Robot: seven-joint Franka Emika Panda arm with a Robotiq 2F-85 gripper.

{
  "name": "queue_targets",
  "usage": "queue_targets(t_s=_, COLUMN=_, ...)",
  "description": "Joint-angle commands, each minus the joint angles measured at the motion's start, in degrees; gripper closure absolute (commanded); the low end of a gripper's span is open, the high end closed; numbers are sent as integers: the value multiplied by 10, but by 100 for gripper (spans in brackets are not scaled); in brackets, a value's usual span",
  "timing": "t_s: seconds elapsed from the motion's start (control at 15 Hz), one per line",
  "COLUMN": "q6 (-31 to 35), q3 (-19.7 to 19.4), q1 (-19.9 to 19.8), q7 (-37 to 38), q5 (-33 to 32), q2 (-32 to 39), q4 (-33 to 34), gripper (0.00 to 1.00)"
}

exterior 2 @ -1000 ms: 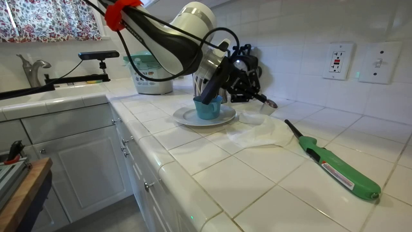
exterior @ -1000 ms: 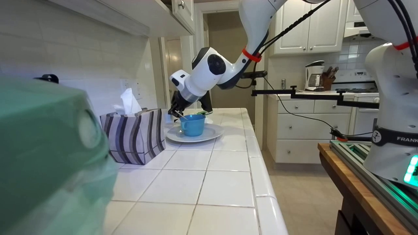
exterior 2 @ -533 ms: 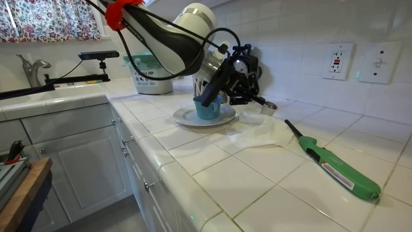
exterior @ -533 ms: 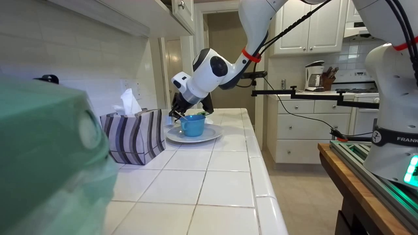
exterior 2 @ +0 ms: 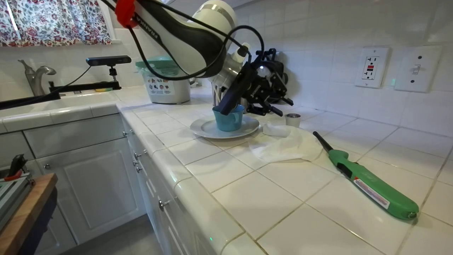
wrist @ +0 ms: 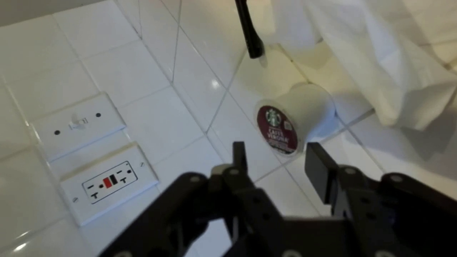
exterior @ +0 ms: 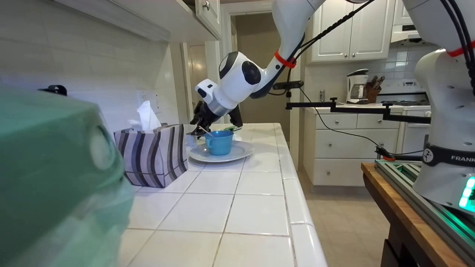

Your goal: Remove the white object from the blue cup

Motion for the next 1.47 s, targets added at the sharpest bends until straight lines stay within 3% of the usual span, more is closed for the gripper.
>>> queue_targets(t_s=0.0, q6=23, q3=-2, q1=-2, q7=11, q5=-9, q2=-44, q4=-31, gripper=20)
queue_targets(t_s=0.2, q6=56, q3=-56, q1=26, q7=-72, q5=99, q2=-83, q4=-102, gripper=1)
queue_targets(t_s=0.4, q6=70, q3=-112, q1=56, q7=-175, q5=234, q2=-116, q4=-194, gripper=0)
queue_targets(t_s=0.53, q6=57, q3=-116, q1=59, q7=-236, q5=318, q2=-141, q4=-247, gripper=0)
queue_targets(t_s=0.6, q6=7, q3=1, q1=-40, q7=-273, q5=337, q2=-183, q4=-265, gripper=0)
queue_targets(t_s=0.67, q6=-8, q3=18, q1=-50, q7=-298, q5=377, q2=-196, q4=-281, gripper=0)
queue_targets(t_s=0.73, q6=-1, q3=-26, q1=0, q7=-315, q5=432, q2=-196, q4=-283, gripper=0)
queue_targets(t_s=0.8, q6=-25, q3=4, q1=-17, q7=-343, q5=475, q2=-217, q4=-292, gripper=0)
queue_targets(t_s=1.13, q6=-150, q3=44, q1=-10, q7=-461, q5=677, q2=-286, q4=-272, gripper=0)
queue_targets(t_s=1.2, q6=-194, q3=99, q1=-55, q7=-485, q5=709, q2=-299, q4=-264, gripper=0)
queue_targets(t_s=1.4, q6=-317, q3=139, q1=-80, q7=-583, q5=832, q2=-330, q4=-241, gripper=0)
